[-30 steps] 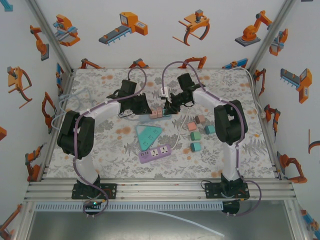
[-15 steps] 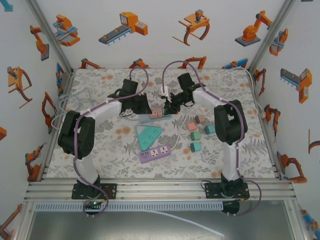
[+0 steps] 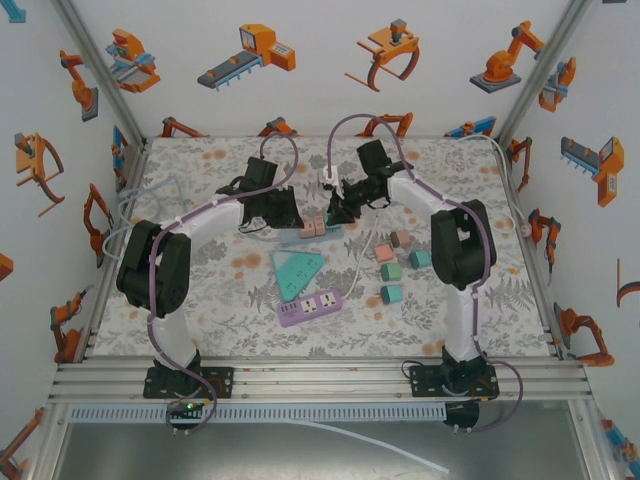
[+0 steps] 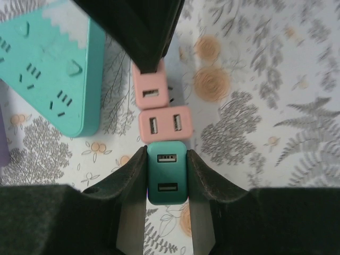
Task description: Pull the plug off the socket
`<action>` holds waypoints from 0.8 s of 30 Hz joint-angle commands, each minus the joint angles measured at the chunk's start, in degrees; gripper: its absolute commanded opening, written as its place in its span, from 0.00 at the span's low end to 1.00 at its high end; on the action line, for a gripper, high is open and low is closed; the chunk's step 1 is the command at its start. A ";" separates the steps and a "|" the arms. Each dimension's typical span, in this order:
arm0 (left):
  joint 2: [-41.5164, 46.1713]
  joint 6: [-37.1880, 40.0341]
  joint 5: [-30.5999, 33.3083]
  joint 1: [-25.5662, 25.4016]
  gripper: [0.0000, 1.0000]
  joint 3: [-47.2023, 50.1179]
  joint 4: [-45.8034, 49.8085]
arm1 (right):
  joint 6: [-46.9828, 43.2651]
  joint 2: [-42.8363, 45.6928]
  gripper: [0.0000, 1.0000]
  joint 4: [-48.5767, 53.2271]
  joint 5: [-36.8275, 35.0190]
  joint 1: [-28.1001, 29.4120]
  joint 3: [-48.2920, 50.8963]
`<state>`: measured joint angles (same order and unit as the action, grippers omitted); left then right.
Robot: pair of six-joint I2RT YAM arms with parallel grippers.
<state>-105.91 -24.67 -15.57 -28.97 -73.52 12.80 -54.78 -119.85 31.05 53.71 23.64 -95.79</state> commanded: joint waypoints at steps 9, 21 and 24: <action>-3.43 2.36 4.68 -1.90 0.28 2.74 8.02 | 8.53 7.10 0.00 -2.84 7.18 -0.77 -2.71; 0.32 1.57 6.41 -1.87 0.64 -10.24 12.76 | 79.74 26.26 0.00 -31.37 -23.26 -11.68 18.09; 2.92 1.32 5.98 -1.83 0.66 -11.55 12.78 | 94.02 29.67 0.00 -38.71 -23.87 -18.17 26.30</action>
<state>-106.10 -24.08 -9.47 -30.44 -82.85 23.24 16.75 -91.77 1.63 34.92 9.45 -74.61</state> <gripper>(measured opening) 0.656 0.324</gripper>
